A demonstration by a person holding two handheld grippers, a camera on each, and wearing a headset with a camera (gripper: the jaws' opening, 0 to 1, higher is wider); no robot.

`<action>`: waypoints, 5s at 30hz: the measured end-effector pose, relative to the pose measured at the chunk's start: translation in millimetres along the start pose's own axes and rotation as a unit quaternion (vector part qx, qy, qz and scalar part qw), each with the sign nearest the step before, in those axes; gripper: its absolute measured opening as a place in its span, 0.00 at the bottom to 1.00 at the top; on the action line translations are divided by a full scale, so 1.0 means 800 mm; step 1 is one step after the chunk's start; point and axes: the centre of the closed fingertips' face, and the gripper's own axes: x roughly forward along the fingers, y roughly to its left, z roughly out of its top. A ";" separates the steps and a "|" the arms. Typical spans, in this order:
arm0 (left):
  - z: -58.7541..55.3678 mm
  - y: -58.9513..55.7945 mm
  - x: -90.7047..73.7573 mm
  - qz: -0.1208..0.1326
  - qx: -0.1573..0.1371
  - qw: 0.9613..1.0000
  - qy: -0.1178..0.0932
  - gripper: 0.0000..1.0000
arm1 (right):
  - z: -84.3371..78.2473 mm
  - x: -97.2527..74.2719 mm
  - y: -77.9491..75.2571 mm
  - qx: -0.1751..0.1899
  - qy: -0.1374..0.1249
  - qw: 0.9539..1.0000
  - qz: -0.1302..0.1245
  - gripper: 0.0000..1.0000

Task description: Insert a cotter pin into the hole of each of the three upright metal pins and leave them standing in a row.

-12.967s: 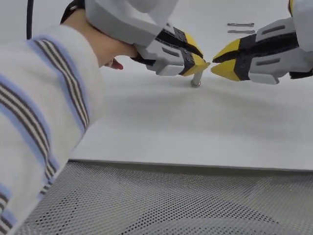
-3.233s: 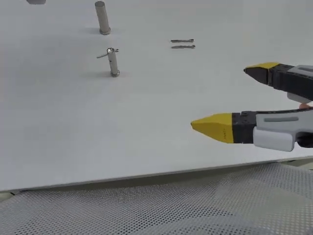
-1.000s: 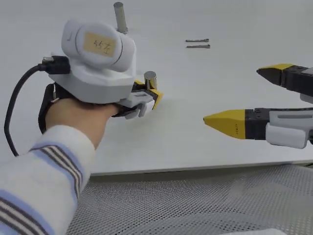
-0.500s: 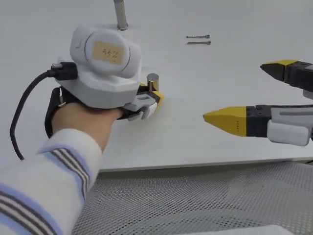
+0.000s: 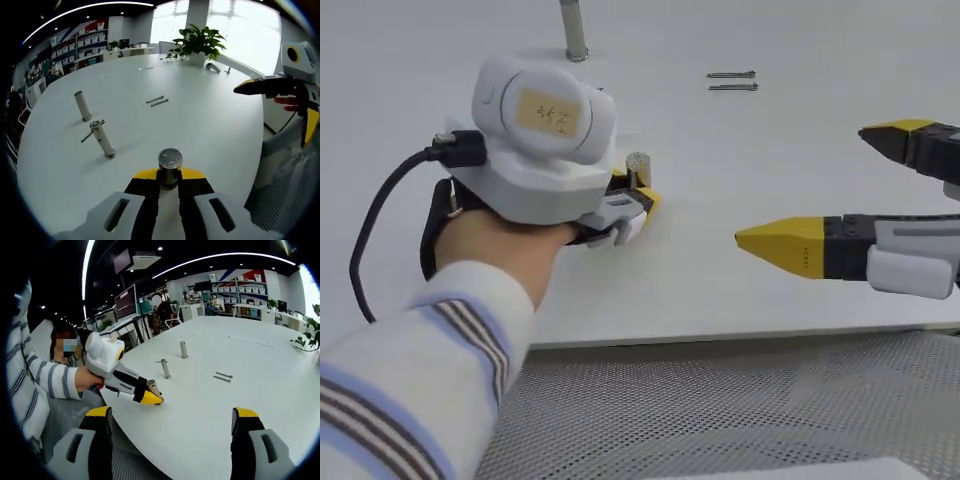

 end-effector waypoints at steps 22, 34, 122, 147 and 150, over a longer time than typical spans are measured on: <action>-0.004 -0.018 -0.029 -0.094 -0.001 0.996 -0.008 0.26 | -0.002 0.003 0.004 -0.012 0.007 1.000 0.010 0.98; 0.034 -0.014 -0.092 -0.145 0.042 0.982 -0.117 0.76 | 0.003 0.001 0.001 -0.024 0.015 1.000 0.010 0.96; -0.004 -0.011 -0.110 -0.146 -0.024 0.983 -0.112 0.99 | 0.019 0.186 -0.205 -0.288 0.304 0.906 0.062 0.09; -0.012 -0.017 -0.112 -0.152 -0.032 0.984 -0.093 0.99 | 0.012 0.199 -0.207 -0.287 0.344 0.888 0.103 0.00; -0.012 -0.019 -0.110 -0.155 -0.030 0.984 -0.086 0.99 | 0.013 0.202 -0.209 -0.293 0.356 0.880 0.112 0.00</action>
